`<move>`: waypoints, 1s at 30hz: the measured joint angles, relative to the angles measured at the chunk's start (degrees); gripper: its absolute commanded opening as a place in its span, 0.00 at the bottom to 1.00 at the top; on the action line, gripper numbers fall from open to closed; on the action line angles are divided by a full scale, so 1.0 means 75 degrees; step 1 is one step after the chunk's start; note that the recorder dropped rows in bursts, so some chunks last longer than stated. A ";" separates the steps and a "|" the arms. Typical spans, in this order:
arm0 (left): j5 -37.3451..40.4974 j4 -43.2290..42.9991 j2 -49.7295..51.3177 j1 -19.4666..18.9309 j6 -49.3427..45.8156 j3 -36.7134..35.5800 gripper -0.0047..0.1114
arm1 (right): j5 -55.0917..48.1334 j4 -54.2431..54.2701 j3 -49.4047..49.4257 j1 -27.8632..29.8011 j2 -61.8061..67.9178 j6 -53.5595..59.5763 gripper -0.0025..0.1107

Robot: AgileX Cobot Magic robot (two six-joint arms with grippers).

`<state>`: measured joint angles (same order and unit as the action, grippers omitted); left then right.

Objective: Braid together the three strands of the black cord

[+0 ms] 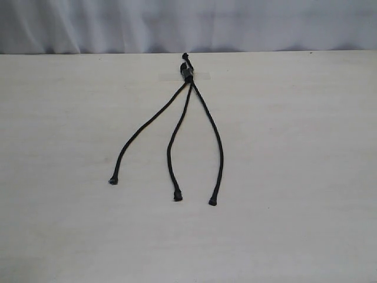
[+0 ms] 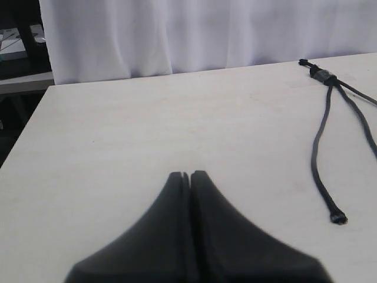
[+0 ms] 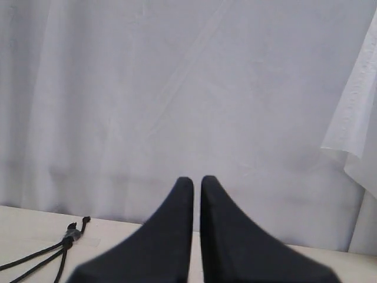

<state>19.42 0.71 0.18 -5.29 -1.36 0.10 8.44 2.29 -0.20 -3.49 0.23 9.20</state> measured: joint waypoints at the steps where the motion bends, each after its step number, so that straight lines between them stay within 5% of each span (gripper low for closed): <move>1: 0.0000 0.0000 0.0000 0.0000 0.0000 0.0000 0.04 | 0.0000 0.0000 0.0000 0.0000 0.0000 0.0000 0.06; 9: 0.0000 0.0000 0.0000 0.0000 0.0000 0.0000 0.04 | -0.1301 0.0321 -0.0743 0.0000 0.1529 0.0020 0.06; 14: 0.0000 0.0000 0.0000 0.0000 0.0000 0.0000 0.04 | -0.2818 0.0339 -0.2539 0.0000 0.4669 0.0020 0.06; 18: 0.0000 0.0000 0.0000 0.0000 0.0000 0.0000 0.04 | -0.2506 0.0568 -0.2934 0.0000 0.6821 -0.0114 0.06; 30: 0.0000 0.0000 0.0000 0.0000 -0.0015 0.0000 0.04 | -0.5184 0.1461 -0.6187 -0.0361 1.0549 -0.0176 0.06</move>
<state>19.42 0.71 0.18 -5.29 -1.48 0.10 -30.43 13.25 -46.61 -6.20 79.34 7.88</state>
